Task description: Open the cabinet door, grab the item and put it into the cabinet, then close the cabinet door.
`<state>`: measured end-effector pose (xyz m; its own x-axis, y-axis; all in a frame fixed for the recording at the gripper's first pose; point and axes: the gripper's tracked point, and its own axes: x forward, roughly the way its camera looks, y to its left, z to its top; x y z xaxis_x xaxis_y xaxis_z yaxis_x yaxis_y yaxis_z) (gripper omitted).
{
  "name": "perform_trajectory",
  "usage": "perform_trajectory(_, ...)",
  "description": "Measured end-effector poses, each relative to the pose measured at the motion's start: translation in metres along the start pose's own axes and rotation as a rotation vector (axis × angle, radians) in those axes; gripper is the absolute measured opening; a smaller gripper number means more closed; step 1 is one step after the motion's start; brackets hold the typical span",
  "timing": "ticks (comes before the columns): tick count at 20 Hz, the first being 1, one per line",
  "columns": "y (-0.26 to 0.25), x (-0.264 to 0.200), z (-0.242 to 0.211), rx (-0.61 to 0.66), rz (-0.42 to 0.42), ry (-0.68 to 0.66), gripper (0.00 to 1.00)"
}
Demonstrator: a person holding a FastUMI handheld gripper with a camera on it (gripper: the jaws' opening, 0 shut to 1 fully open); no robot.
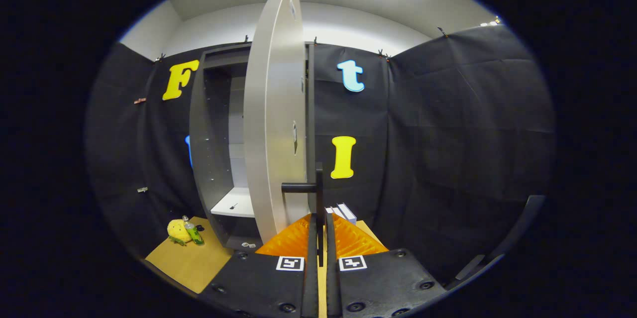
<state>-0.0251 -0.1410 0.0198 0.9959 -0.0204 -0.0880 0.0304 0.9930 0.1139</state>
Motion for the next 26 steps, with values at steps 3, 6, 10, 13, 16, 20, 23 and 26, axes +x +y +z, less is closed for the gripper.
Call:
perform_trajectory(3,-0.017,0.005,0.0,0.027,0.025,0.001,0.19)
perform_trajectory(6,-0.024,0.005,0.0,0.013,0.04,-0.012,0.31)
perform_trajectory(10,-0.057,-0.009,-0.015,0.015,-0.042,0.016,0.63)
perform_trajectory(13,-0.066,-0.032,-0.028,0.032,-0.087,0.051,0.87)
perform_trajectory(16,-0.073,-0.065,-0.048,-0.018,-0.145,0.092,0.96)
perform_trajectory(20,-0.038,-0.104,-0.076,-0.019,-0.146,0.133,0.98)
perform_trajectory(23,0.005,-0.107,-0.095,0.05,-0.1,0.138,0.98)
perform_trajectory(26,0.044,-0.098,-0.127,0.095,-0.043,0.195,0.98)
